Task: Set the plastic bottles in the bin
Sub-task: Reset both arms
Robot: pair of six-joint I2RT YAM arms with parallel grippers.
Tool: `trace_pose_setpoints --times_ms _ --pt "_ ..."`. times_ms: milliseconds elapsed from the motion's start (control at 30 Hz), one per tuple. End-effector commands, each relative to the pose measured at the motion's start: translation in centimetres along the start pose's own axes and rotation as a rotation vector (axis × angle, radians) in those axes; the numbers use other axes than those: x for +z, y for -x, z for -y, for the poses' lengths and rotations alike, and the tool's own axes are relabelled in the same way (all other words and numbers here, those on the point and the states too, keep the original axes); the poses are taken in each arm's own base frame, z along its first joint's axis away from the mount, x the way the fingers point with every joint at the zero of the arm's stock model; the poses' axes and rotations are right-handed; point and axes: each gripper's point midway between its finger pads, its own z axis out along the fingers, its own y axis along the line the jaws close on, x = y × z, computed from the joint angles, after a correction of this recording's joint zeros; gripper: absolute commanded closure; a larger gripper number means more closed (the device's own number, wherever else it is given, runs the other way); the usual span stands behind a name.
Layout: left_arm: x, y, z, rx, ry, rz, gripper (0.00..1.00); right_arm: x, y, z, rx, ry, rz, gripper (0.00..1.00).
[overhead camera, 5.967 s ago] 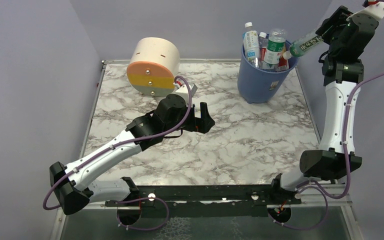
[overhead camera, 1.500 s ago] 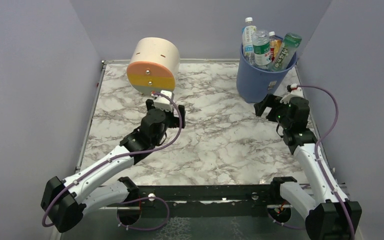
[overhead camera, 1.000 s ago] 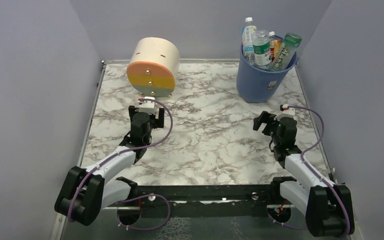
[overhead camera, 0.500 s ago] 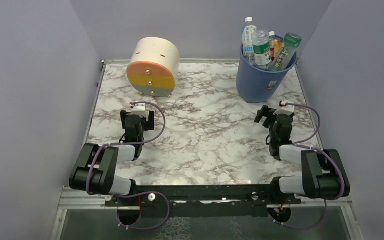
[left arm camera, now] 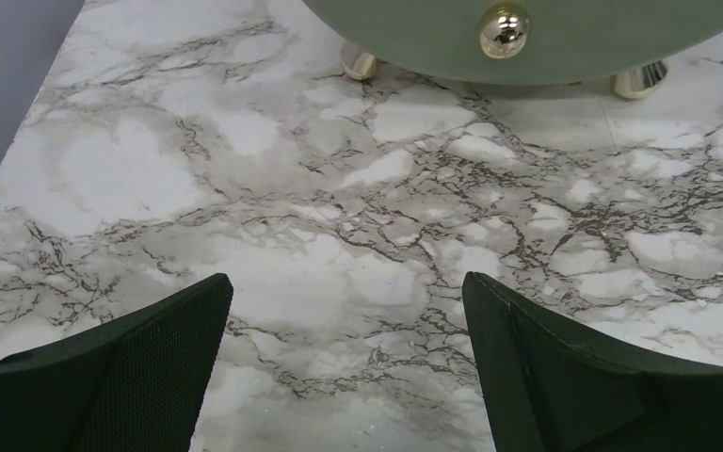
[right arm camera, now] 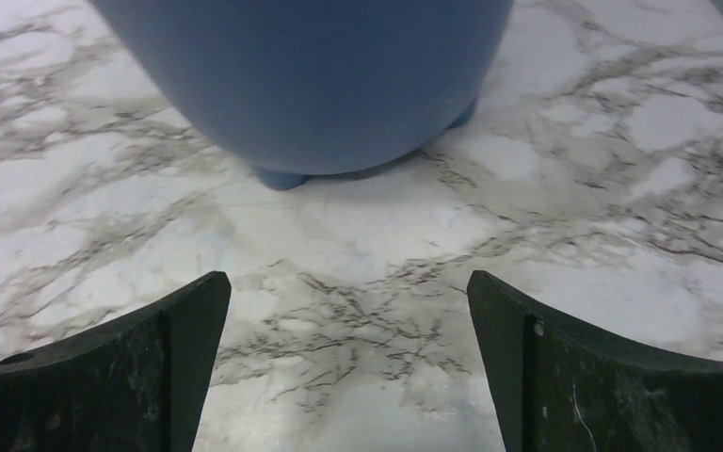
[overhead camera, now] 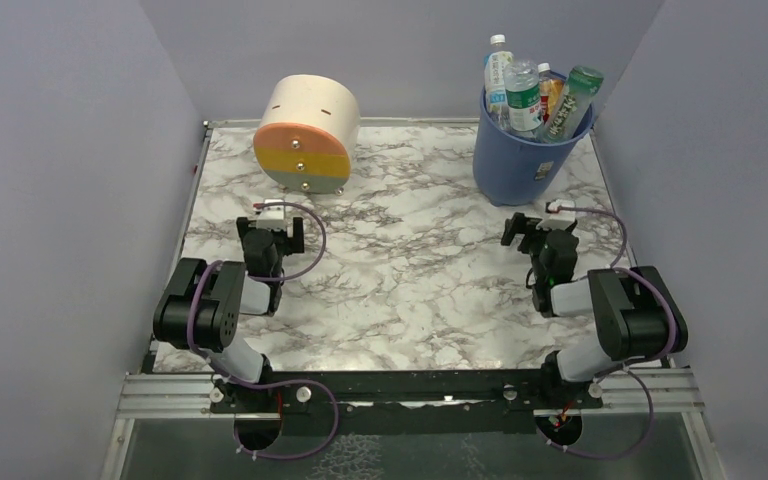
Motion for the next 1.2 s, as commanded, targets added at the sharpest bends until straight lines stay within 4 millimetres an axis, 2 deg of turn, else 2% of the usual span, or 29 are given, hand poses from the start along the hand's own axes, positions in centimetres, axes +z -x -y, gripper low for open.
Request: trace_pose_setpoints --times_ms 0,67,167,267,433,1167 --pt "0.2 2.4 0.4 -0.015 -0.028 0.102 0.01 -1.2 1.6 -2.2 -0.059 0.129 0.162 0.00" --pt "0.3 2.3 0.9 0.001 -0.060 0.102 0.01 -1.7 1.1 -2.1 -0.064 0.134 0.164 0.00" --pt "-0.3 2.0 1.3 0.012 -0.089 0.127 0.01 -1.4 0.9 -2.2 -0.071 0.133 0.140 0.00" --pt "-0.9 2.2 1.0 0.002 -0.071 0.161 0.01 -1.2 1.0 -2.3 -0.072 0.135 0.145 0.00" --pt "-0.3 2.1 0.5 -0.010 -0.038 0.140 0.01 -0.2 0.4 -3.3 -0.106 0.176 0.097 0.00" --pt "0.1 1.9 0.5 -0.009 -0.036 0.122 0.01 -0.3 0.4 -3.3 -0.108 0.177 0.098 0.00"
